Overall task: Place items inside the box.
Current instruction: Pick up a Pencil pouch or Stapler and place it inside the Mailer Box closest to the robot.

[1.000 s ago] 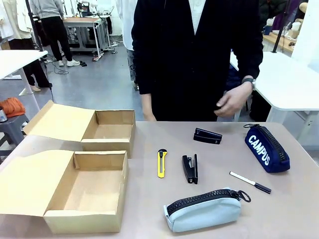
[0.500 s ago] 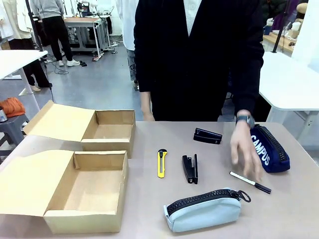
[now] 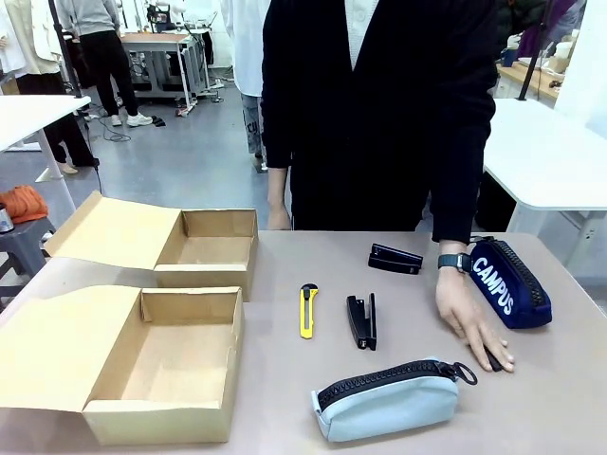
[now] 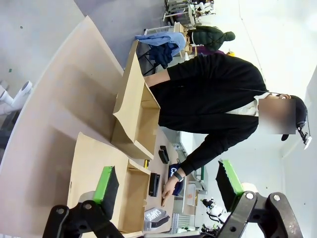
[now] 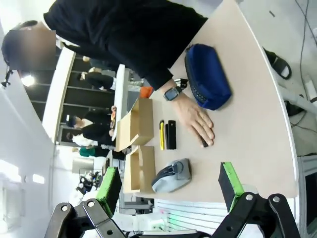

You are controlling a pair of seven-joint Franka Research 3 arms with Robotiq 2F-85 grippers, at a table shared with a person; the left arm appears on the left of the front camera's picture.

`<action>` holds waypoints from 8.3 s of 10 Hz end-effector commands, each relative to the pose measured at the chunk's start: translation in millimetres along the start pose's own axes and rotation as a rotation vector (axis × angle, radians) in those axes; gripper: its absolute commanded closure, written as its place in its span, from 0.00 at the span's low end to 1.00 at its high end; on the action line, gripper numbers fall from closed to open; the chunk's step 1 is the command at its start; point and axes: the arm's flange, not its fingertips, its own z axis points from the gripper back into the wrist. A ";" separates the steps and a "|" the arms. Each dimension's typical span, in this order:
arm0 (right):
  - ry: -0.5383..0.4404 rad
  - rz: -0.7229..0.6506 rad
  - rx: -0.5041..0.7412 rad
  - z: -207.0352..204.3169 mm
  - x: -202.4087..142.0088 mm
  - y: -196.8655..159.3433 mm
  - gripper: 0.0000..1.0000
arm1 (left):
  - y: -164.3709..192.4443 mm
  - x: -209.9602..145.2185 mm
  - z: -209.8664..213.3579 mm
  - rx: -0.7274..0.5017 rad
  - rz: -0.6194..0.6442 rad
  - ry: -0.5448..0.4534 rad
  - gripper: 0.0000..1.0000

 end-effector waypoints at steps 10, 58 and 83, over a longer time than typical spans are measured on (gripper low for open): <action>0.332 0.516 -0.445 -204.3 -18.1 76.4 0.00 | -0.5 1.9 -0.3 -0.020 -0.020 -0.005 0.00; 0.889 1.182 -0.455 -247.4 -46.6 178.5 0.93 | -0.5 1.9 -0.3 -0.020 -0.020 -0.005 0.00; 0.896 0.679 -0.388 -541.2 -276.9 385.9 0.93 | -0.5 1.9 -0.3 -0.020 -0.020 -0.005 0.00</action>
